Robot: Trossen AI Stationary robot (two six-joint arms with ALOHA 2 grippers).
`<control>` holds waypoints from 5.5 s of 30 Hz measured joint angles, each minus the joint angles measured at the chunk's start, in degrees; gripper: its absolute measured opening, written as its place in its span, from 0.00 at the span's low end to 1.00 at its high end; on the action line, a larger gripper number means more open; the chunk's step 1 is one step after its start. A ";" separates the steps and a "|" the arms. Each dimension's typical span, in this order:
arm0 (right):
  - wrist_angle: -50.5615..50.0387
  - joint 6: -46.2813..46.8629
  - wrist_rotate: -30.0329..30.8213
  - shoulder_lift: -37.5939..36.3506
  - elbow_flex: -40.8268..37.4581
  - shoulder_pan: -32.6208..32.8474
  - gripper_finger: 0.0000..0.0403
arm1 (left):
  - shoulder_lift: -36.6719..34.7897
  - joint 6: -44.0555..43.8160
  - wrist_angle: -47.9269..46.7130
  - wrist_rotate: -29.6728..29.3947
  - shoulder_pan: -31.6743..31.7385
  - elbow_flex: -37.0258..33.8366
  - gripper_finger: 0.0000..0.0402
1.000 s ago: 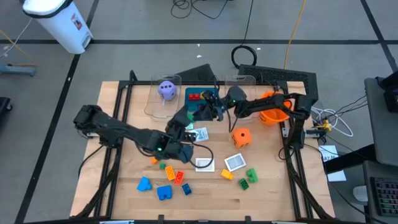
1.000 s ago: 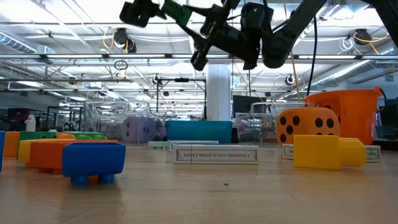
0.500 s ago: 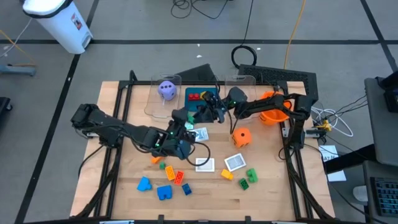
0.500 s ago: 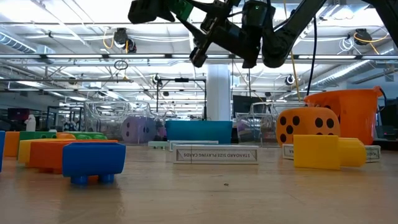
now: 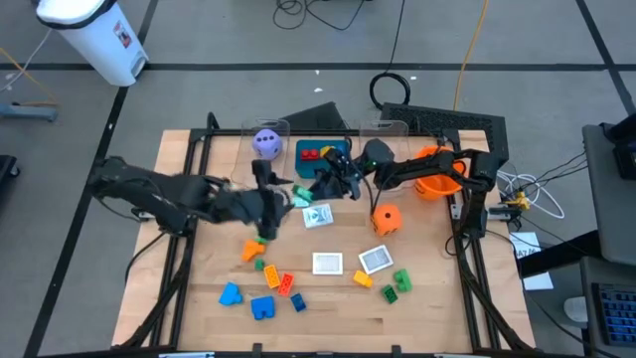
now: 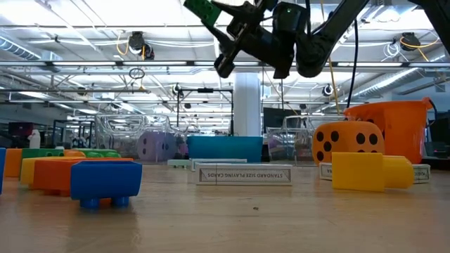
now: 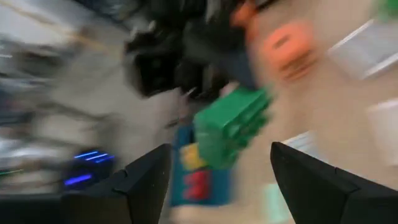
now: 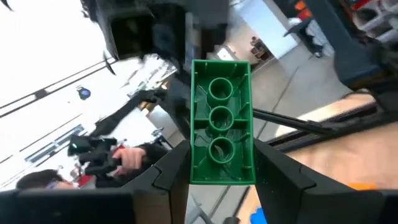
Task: Pick & Place Toys
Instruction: Put the green game piece into the blue bin, then put the brown deck of cards into the right transparent bin
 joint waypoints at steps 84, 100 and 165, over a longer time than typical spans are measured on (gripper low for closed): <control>0.39 -36.86 37.34 -0.08 -24.35 17.25 0.50 | 26.10 -4.24 15.32 52.79 48.88 -4.09 0.25; -2.34 -34.85 37.24 -0.08 -24.35 17.22 0.50 | 31.23 -5.78 14.87 50.58 48.57 -4.09 0.31; -4.77 -40.67 40.71 -0.06 -24.35 18.75 0.50 | -23.24 -32.43 75.44 34.62 6.74 -70.42 0.42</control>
